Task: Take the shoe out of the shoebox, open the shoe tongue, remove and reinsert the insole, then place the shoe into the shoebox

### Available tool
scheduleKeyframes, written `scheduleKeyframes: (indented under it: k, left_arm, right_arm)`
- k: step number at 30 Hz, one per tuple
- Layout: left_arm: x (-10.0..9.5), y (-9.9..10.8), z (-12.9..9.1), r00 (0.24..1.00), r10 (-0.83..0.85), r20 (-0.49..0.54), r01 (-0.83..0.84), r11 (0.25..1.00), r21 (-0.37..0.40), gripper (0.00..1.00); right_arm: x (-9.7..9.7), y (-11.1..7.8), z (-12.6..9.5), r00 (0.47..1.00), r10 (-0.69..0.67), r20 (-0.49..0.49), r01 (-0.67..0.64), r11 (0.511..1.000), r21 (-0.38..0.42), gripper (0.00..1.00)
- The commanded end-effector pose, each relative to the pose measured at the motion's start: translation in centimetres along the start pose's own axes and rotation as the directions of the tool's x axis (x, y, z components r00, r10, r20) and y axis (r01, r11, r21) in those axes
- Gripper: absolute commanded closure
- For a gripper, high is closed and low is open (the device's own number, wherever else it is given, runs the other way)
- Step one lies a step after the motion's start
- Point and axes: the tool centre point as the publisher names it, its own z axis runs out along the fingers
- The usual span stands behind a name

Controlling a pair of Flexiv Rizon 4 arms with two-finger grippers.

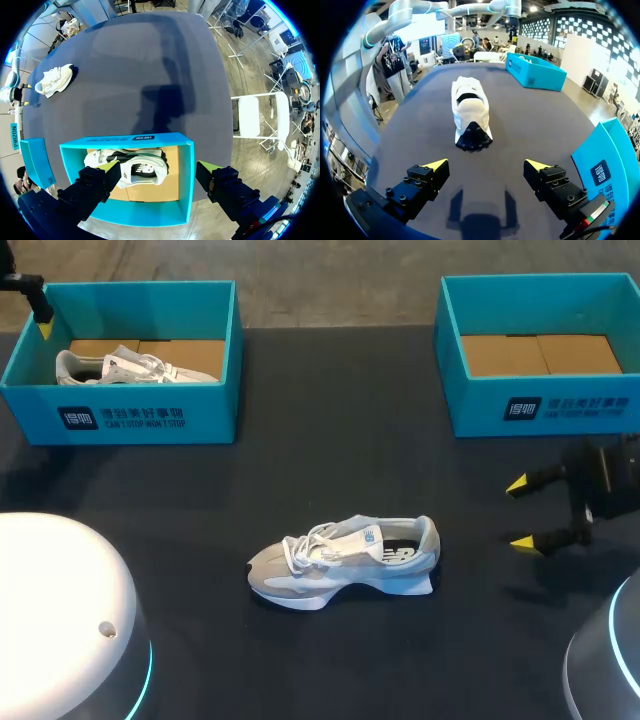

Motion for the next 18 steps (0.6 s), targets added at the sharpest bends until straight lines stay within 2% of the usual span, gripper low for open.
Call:
scheduleKeyframes:
  k: [1, 5, 11, 18]
  left_arm:
    - [0.0, -0.1, 0.0, 1.0, 0.001, -0.002, -0.001, 1.0, -0.002, 0.0]
    - [0.0, -0.1, 0.0, 1.0, 0.001, -0.002, -0.001, 1.0, -0.002, 0.0]
    - [0.0, -0.1, 0.0, 1.0, 0.001, -0.002, -0.001, 1.0, -0.002, 0.0]
    - [0.0, -0.1, 0.0, 1.0, 0.001, -0.002, -0.001, 1.0, -0.002, 0.0]
  right_arm:
    - [0.0, 0.1, 0.0, 1.0, 0.0, 0.0, 0.0, 1.0, 0.004, 0.0]
    - [0.0, 0.1, 0.0, 1.0, -0.017, -0.003, 0.017, 1.0, -0.008, 0.0]
    - [-0.1, -1.8, 1.5, 0.999, -0.019, -0.047, 0.013, 0.991, -0.132, 0.0]
    - [-0.2, -2.1, 3.2, 0.998, -0.02, -0.063, 0.01, 0.987, -0.163, 0.0]
